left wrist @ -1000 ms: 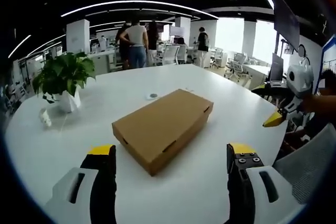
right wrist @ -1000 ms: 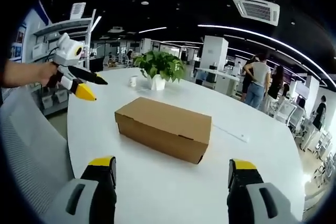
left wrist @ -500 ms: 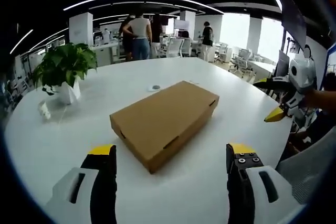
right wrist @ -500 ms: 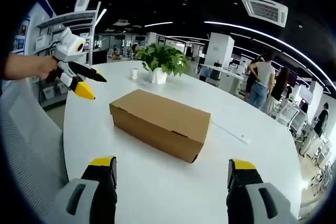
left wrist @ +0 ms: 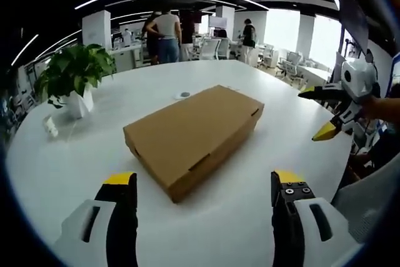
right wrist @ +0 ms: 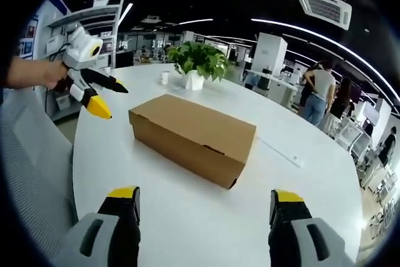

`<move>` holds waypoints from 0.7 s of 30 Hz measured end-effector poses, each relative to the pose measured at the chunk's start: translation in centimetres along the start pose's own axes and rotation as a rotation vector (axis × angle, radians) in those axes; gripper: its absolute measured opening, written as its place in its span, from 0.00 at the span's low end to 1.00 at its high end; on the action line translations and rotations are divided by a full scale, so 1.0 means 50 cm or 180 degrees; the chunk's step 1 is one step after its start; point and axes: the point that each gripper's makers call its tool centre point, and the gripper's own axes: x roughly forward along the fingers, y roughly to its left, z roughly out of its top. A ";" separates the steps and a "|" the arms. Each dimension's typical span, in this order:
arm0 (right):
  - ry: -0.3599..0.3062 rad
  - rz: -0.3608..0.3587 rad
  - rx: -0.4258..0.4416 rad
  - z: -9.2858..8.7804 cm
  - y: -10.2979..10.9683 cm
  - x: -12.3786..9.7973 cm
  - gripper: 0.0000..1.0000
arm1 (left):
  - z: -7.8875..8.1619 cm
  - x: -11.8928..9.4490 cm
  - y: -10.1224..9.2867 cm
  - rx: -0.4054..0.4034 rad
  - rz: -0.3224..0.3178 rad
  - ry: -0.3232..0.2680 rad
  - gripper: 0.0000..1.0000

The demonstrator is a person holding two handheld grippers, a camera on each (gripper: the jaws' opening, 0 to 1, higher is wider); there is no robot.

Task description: Operate the shoe box by opening the lid, removing the specified soft item, and placing it in the target area until the item is outside and the box remains undamaged.

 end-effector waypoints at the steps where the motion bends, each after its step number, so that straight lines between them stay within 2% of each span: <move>1: 0.0005 0.0007 -0.0006 -0.001 -0.001 0.001 0.84 | -0.003 0.002 0.002 0.0004 0.0002 0.0005 0.92; 5: 0.0026 0.0029 -0.0024 -0.009 -0.011 0.010 0.83 | -0.013 0.011 0.013 -0.0052 0.0017 0.0025 0.93; 15: 0.0035 0.0064 -0.0014 -0.015 -0.035 0.036 0.83 | -0.016 0.024 0.028 -0.0115 0.0035 -0.0071 0.95; 21: 0.0013 0.0089 0.0002 -0.016 -0.048 0.054 0.81 | -0.028 0.034 0.043 -0.0133 0.0077 -0.0017 0.93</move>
